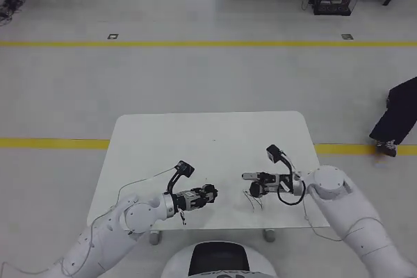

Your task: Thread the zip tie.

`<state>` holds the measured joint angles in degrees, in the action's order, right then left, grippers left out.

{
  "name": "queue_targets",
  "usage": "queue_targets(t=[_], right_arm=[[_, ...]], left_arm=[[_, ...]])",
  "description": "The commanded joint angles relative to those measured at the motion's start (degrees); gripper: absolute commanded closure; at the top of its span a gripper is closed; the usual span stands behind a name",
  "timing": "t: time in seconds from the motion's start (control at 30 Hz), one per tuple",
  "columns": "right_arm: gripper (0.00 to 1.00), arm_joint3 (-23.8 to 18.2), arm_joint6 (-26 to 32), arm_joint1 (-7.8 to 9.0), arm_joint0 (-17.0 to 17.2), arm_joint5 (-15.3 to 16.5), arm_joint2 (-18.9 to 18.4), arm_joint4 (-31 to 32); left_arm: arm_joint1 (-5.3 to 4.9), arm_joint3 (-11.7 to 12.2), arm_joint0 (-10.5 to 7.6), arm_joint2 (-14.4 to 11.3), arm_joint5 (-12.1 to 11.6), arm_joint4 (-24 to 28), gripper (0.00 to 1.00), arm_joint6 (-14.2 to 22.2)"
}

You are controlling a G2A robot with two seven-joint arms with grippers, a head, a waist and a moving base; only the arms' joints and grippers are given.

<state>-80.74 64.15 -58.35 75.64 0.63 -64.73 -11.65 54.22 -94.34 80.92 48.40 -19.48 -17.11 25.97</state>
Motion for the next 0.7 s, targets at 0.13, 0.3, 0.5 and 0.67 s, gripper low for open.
queue_targets(t=[0.13, 0.3, 0.5, 0.67], right_arm=[[0.00, -3.9, -0.1, 0.07, -3.8, -6.7, 2.9, 10.4], [0.00, -4.7, 0.0, 0.03, -5.2, -8.2, 4.6, 14.8], [0.00, -4.7, 0.0, 0.03, -5.2, -8.2, 4.6, 14.8], [0.00, -4.7, 0.0, 0.03, -5.2, -8.2, 4.6, 14.8]], left_arm=[[0.00, 0.0, 0.00, 0.0, 0.0, 0.0, 1.00, 0.0], [0.00, 0.0, 0.00, 0.0, 0.0, 0.0, 1.00, 0.0], [0.00, 0.0, 0.00, 0.0, 0.0, 0.0, 1.00, 0.0], [0.00, 0.0, 0.00, 0.0, 0.0, 0.0, 1.00, 0.0]])
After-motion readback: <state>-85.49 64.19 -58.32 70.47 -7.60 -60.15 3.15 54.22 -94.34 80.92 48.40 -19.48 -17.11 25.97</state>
